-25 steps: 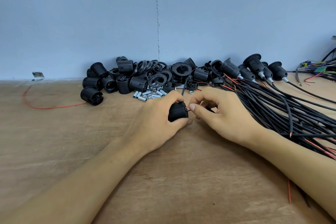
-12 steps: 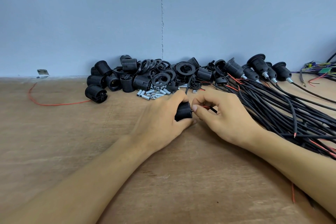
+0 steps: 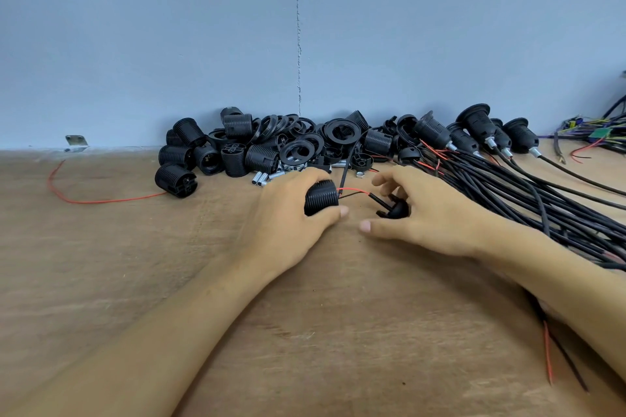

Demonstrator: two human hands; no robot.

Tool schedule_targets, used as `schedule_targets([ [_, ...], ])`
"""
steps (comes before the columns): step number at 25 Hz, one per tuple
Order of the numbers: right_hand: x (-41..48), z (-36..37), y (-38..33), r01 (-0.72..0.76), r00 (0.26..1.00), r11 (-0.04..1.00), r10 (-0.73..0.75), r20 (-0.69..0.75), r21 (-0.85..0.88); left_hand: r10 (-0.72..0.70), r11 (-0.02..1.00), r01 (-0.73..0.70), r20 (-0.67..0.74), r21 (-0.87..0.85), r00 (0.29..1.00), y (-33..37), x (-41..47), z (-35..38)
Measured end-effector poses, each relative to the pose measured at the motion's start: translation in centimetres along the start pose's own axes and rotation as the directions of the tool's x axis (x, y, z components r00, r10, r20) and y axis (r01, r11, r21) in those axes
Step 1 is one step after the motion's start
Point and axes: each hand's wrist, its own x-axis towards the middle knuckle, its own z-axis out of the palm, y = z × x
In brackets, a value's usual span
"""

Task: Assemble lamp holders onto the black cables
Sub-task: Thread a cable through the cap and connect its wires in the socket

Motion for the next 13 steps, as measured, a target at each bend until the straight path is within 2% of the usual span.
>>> schedule_targets([
  [3,0.2,-0.4,0.3,-0.055,0.998,0.994,0.059,0.038,-0.091,-0.102,0.994,0.101,-0.04,-0.042,0.994,0.0,0.1,-0.3],
  [6,0.2,-0.2,0.5,-0.072,0.995,0.997,0.071,-0.07,-0.017,-0.233,0.954,0.213,-0.076,-0.209,0.97,0.2,0.3,-0.6],
  [10,-0.2,0.7,-0.1,0.018,0.983,1.0,-0.018,-0.184,0.002,-0.323,0.839,0.274,-0.026,-0.469,0.946,0.4,0.6,-1.0],
  [13,-0.2,0.7,-0.3,0.048,0.976,0.997,-0.034,-0.214,0.061,-0.347,0.709,0.307,0.064,-0.635,0.936,0.7,0.9,-1.3],
])
